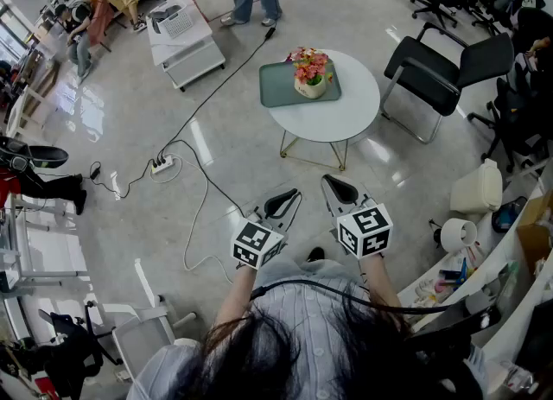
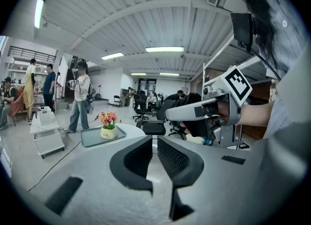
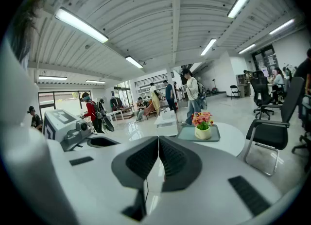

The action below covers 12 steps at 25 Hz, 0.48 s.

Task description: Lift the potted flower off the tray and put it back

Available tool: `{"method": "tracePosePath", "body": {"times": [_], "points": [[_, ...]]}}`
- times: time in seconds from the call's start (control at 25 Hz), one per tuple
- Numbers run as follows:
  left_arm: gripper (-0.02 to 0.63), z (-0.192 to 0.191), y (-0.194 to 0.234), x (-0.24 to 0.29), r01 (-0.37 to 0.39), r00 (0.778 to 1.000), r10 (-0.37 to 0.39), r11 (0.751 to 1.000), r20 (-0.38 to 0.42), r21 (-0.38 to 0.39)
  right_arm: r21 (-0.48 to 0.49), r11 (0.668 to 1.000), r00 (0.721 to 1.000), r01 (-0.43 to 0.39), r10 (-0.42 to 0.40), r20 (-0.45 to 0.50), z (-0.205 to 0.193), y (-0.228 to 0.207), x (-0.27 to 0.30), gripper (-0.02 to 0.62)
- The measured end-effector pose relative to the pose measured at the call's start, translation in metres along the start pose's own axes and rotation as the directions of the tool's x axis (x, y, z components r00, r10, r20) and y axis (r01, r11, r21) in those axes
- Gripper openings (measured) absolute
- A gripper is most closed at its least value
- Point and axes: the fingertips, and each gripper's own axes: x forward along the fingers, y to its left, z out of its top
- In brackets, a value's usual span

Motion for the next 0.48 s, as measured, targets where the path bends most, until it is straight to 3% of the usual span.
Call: {"method": "tracePosePath", "body": {"times": [0.48], "points": [[0.021,0.001,0.001,0.009,-0.037,0.999,0.037,0.999,-0.007,-0.002,-0.04,0.999,1.0,0.017,-0.017,-0.008,-0.006,-0.016,0.0,0.031]]}}
